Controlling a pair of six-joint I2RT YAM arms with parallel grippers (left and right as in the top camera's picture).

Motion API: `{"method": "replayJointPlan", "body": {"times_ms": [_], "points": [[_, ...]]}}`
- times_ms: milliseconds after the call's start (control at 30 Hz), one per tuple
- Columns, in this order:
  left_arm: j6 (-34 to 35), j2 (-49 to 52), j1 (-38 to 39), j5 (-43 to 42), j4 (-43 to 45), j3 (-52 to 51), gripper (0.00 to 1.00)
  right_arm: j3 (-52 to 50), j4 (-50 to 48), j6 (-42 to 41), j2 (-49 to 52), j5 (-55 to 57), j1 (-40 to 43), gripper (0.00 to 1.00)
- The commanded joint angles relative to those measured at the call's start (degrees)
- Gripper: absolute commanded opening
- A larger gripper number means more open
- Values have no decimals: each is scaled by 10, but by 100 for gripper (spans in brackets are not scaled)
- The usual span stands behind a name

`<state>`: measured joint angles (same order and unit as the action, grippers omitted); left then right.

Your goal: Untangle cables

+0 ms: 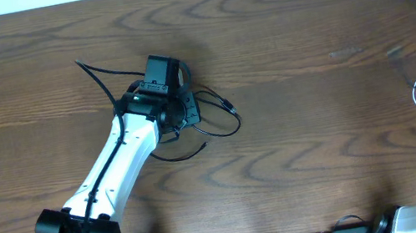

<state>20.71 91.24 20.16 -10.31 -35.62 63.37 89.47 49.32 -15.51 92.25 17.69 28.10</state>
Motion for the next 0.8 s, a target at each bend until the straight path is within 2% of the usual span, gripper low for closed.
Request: {"method": "replayJointPlan", "body": {"times_ms": [0, 67, 133, 233, 367, 433, 467, 500, 533, 567, 633, 767], "points": [[-7, 0, 1, 7, 2, 6, 8, 0, 5, -11, -3, -56, 5, 45], [-8, -1, 1, -1, 28, 7, 8, 0, 23, -3, -3, -160, 3, 57], [-8, -3, 3, -27, 58, 12, 8, -2, 43, 9, -3, -250, -1, 61], [-4, -4, 12, -74, 102, 28, 8, -4, 73, 17, -2, -295, -15, 66], [10, -4, 71, -300, 280, 42, 8, -4, 96, 56, -2, -297, -48, 70], [9, -4, 94, -322, 314, 42, 11, -4, 96, 60, -2, -297, -60, 73], [6, -4, 110, -323, 321, 42, 28, -4, 96, 60, -2, -297, -69, 74], [-6, -4, 117, -323, 320, 42, 36, -4, 96, 60, -2, -297, -75, 75], [-27, -4, 122, -319, 307, 42, 51, -4, 97, 64, -2, -297, -84, 78], [-33, -4, 119, -294, 281, 42, 59, -4, 97, 75, -2, -297, -96, 81], [-33, -4, 97, -262, 243, 42, 63, -4, 100, 88, -2, -297, -117, 86], [-33, -4, 19, -260, 168, 42, 65, -4, 128, 89, -2, -310, -158, 89]]}}
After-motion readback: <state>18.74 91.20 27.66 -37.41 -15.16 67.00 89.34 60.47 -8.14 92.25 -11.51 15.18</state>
